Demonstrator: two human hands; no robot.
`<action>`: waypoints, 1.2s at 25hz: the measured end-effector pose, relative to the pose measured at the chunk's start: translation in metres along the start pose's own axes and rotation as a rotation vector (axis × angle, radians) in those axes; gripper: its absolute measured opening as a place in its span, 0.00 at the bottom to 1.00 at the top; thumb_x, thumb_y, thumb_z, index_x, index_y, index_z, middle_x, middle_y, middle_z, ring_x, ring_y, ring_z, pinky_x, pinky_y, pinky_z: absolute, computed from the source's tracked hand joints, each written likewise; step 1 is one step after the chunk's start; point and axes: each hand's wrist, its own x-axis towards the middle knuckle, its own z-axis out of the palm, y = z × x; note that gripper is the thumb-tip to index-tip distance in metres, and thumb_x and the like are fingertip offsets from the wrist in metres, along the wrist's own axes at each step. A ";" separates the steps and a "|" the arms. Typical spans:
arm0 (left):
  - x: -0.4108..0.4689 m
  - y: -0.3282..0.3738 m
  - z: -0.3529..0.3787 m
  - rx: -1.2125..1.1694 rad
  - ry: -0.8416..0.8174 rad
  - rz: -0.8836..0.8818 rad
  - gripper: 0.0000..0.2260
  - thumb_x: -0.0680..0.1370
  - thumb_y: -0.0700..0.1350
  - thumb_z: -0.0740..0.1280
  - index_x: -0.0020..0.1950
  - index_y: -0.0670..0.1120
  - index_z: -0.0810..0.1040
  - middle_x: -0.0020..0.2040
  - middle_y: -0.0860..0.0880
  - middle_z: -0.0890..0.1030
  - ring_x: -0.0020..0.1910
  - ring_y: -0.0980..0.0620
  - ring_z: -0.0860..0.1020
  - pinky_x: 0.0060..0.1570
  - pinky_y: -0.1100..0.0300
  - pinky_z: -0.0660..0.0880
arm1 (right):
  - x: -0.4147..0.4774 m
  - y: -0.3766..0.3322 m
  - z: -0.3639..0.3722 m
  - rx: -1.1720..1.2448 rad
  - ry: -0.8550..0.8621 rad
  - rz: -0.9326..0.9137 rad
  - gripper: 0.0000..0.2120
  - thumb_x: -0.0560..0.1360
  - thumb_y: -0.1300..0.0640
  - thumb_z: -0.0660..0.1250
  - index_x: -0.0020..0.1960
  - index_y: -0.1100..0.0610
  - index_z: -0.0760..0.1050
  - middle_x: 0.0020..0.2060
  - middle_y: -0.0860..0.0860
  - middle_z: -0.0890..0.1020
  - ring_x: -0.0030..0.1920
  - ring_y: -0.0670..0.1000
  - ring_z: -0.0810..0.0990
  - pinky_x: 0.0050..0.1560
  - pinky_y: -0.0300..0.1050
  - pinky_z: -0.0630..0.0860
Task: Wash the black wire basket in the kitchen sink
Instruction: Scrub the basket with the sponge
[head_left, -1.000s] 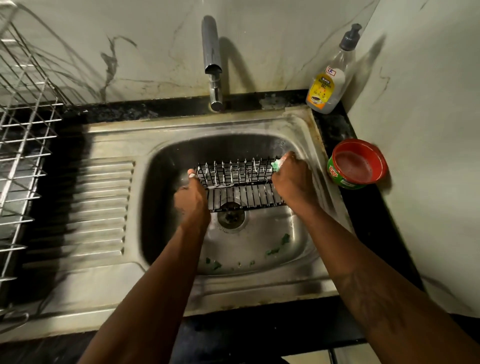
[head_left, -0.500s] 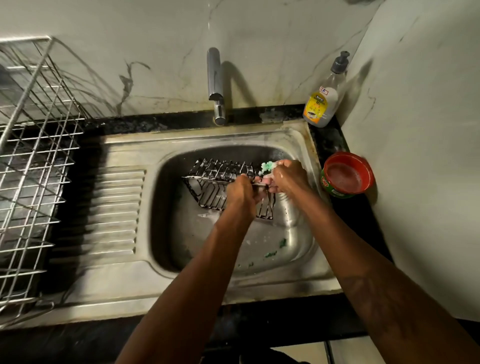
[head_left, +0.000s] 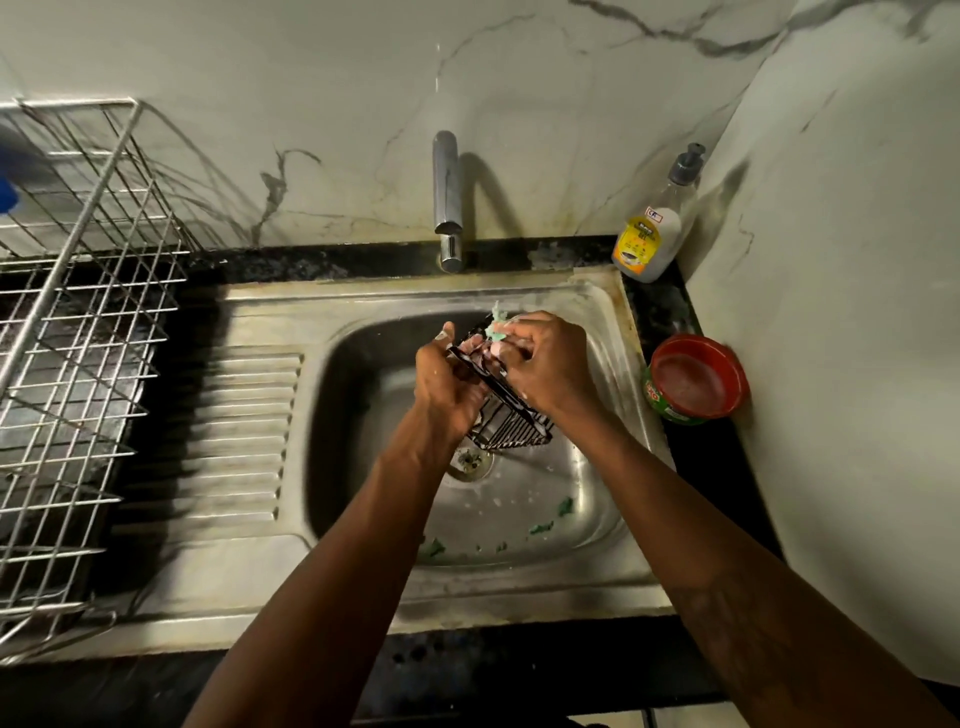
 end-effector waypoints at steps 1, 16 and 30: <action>-0.003 0.003 -0.001 0.018 -0.023 -0.007 0.30 0.82 0.58 0.58 0.69 0.32 0.74 0.61 0.35 0.75 0.56 0.39 0.77 0.66 0.47 0.73 | 0.002 -0.004 0.004 -0.009 -0.016 -0.006 0.11 0.72 0.64 0.76 0.55 0.59 0.86 0.50 0.53 0.87 0.47 0.46 0.83 0.49 0.22 0.72; 0.016 0.042 -0.018 0.020 -0.060 -0.105 0.38 0.83 0.68 0.45 0.63 0.37 0.78 0.57 0.35 0.79 0.51 0.41 0.79 0.62 0.45 0.72 | 0.033 -0.045 0.033 -0.258 -0.235 0.056 0.16 0.75 0.65 0.73 0.62 0.58 0.82 0.56 0.57 0.83 0.55 0.55 0.81 0.55 0.44 0.79; 0.017 0.031 -0.014 0.122 -0.142 -0.182 0.39 0.83 0.67 0.44 0.64 0.36 0.77 0.53 0.36 0.84 0.51 0.40 0.83 0.62 0.41 0.75 | 0.018 -0.039 0.034 -0.380 -0.244 -0.106 0.07 0.77 0.65 0.68 0.50 0.58 0.84 0.45 0.56 0.84 0.45 0.54 0.80 0.45 0.45 0.75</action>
